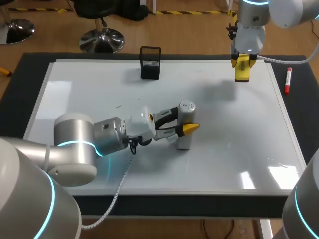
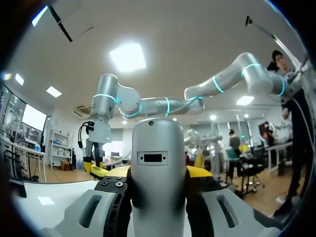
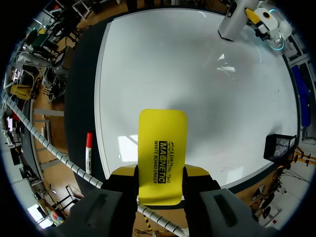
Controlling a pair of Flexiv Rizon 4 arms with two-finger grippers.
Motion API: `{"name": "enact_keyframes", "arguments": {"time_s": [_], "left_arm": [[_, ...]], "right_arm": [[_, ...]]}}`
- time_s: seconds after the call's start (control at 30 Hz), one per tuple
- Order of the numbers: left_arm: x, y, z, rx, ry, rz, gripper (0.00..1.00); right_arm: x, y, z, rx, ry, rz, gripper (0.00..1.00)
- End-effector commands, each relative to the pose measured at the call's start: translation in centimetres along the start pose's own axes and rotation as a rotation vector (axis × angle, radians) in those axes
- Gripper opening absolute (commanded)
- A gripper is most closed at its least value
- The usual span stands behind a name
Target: Pick up the inspection probe, press it on each red-marked spot on the whiteboard one by one, put down the probe, pick up the eraser, and wipe off all the red marks.
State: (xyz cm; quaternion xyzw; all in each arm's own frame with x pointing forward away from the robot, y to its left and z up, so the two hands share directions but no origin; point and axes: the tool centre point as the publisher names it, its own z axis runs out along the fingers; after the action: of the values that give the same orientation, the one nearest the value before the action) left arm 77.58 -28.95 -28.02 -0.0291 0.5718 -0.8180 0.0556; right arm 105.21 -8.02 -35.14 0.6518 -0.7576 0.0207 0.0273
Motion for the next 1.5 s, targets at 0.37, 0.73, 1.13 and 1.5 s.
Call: {"name": "enact_keyframes", "arguments": {"time_s": [0.37, 0.73, 1.13, 1.5], "left_arm": [[-0.1, 0.9, -0.1, 0.004, 0.009, 0.001, 0.0], [0.2, 0.8, -0.1, -0.005, 0.014, 0.003, 0.0], [0.5, 0.5, -0.3, -0.018, 0.018, 0.008, 0.0], [0.4, -2.2, 0.3, 0.021, 0.026, 0.056, 0.0]], "right_arm": [[0.0, -0.1, -0.1, 0.0, 0.004, -0.002, 0.0], [0.0, -0.1, -0.1, 0.0, 0.004, -0.002, 0.0], [0.0, -0.1, -0.1, 0.0, 0.004, -0.002, 0.0], [0.0, -0.1, -0.1, 0.0, 0.004, -0.002, 0.0]]}}
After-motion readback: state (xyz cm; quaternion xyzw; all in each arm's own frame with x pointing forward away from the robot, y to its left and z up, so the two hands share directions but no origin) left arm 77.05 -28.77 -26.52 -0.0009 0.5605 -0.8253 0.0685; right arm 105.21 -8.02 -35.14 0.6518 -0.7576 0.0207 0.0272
